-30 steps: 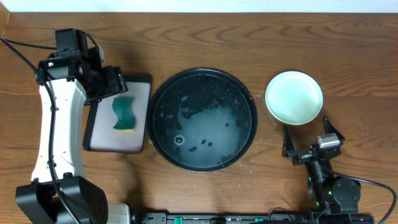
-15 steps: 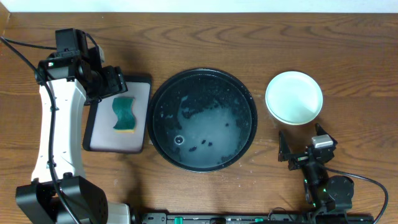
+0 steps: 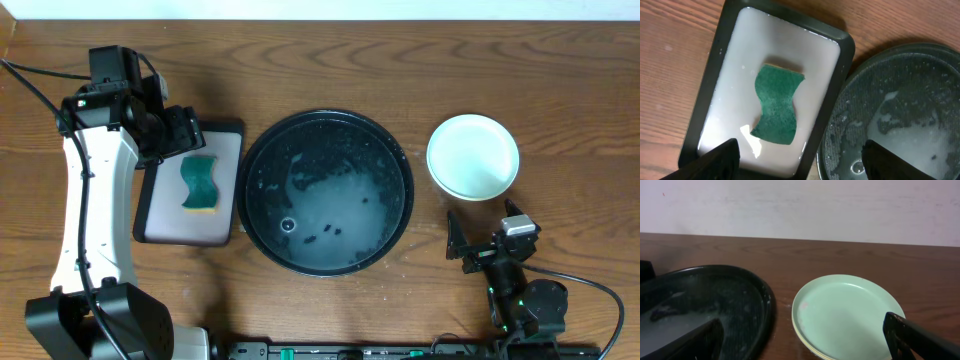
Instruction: Clean dirty plates on tray and stack at the side
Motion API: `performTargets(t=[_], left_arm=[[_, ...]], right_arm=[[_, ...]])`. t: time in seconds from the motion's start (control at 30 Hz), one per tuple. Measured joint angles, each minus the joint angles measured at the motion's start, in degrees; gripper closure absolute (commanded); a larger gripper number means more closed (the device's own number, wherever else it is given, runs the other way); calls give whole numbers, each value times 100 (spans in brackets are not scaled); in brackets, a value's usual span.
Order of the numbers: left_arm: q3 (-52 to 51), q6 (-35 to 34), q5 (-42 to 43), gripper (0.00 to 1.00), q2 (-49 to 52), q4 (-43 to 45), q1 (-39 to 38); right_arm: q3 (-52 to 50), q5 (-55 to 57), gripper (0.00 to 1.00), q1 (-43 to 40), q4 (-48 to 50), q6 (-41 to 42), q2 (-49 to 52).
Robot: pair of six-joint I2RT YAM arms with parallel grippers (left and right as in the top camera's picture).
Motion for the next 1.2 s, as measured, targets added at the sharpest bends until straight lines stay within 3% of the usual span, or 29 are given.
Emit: performTargets(t=[0.63, 0.73, 0.9, 1.2], left_arm=[[-61, 28, -52, 21, -214, 0, 0], [-354, 28, -50, 21, -844, 376, 0], [-1423, 125, -66, 21, -2483, 1801, -2], [-4623, 811, -48, 21, -5265, 3668, -7]], right_arm=[[0, 0, 1, 0, 0, 2, 2], [0, 0, 1, 0, -4, 2, 2], [0, -4, 1, 0, 0, 2, 7], [0, -26, 1, 0, 2, 20, 7]])
